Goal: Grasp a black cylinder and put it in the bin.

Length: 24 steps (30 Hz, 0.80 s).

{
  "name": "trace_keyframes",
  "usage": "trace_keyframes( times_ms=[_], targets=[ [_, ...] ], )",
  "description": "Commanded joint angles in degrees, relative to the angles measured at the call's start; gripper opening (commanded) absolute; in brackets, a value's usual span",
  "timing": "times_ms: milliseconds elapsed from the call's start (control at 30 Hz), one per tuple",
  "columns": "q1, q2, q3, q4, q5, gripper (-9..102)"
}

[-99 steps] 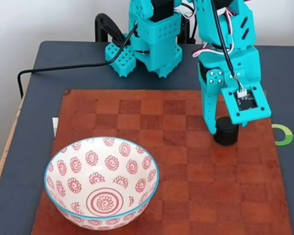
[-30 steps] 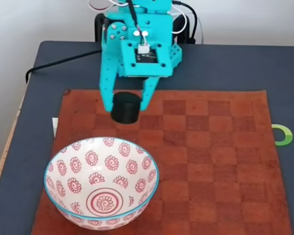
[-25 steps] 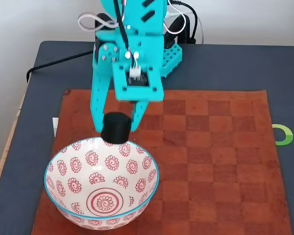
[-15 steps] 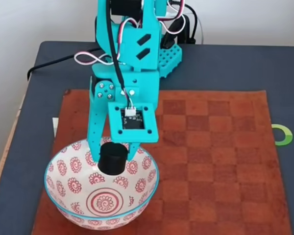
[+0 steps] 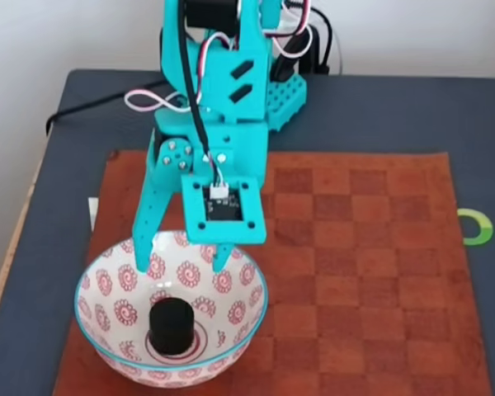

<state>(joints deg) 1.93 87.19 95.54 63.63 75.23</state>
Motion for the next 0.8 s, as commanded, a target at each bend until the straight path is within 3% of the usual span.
trace_keyframes(
  times_ms=[0,367,767],
  targets=[
    [0.3,1.6,-3.6,3.0,0.2,25],
    [-0.7,14.7,-2.8,15.1,2.0,1],
    [-7.9,26.6,-2.7,28.7,6.4,0]
  ],
)
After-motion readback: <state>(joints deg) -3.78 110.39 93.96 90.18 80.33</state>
